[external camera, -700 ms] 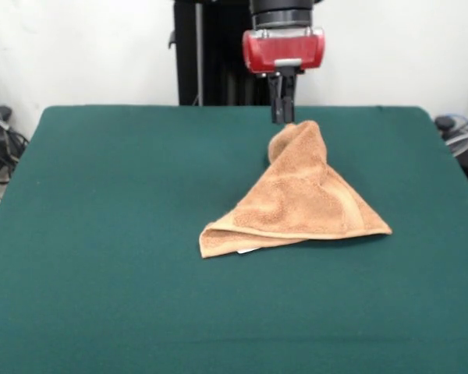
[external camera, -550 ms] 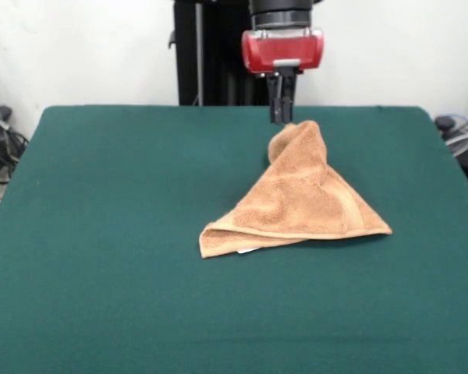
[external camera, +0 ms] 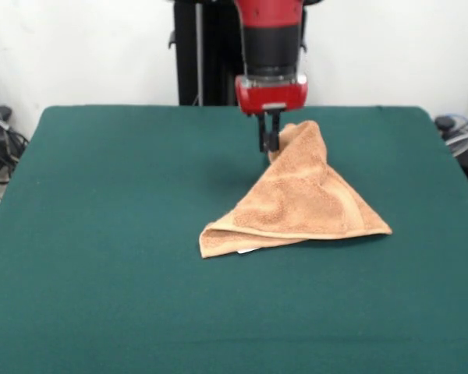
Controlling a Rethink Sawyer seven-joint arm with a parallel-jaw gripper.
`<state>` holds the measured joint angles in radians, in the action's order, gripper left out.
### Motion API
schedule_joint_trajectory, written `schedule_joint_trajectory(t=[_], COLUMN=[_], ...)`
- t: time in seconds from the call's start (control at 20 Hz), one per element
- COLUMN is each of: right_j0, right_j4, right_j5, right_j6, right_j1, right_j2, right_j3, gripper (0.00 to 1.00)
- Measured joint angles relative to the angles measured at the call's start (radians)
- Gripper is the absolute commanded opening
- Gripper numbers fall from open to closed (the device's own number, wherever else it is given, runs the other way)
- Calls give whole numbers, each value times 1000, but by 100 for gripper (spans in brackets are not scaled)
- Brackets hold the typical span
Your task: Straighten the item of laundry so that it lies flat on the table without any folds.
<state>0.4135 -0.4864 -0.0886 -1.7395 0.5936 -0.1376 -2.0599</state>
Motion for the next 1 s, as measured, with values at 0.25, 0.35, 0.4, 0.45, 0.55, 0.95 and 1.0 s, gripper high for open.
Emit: schedule_joint_trajectory(t=[0.25, 0.35, 0.4, 0.45, 0.55, 0.95, 1.0], right_j0=[-25, -47, -53, -59, -57, -56, -54], right_j4=[2, 6, 9, 13, 27, 154, 173], right_j5=[-9, -9, -9, -9, -9, 17, 25], right_j6=[0, 0, 0, 0, 0, 0, 0], right_j1=[-90, -107, -112, -116, -119, -69, -58], right_j2=[14, 26, 26, 27, 21, -25, -39], right_j3=[33, 40, 41, 43, 41, 36, 34], gripper=[0, 0, 0, 0, 0, 0, 0])
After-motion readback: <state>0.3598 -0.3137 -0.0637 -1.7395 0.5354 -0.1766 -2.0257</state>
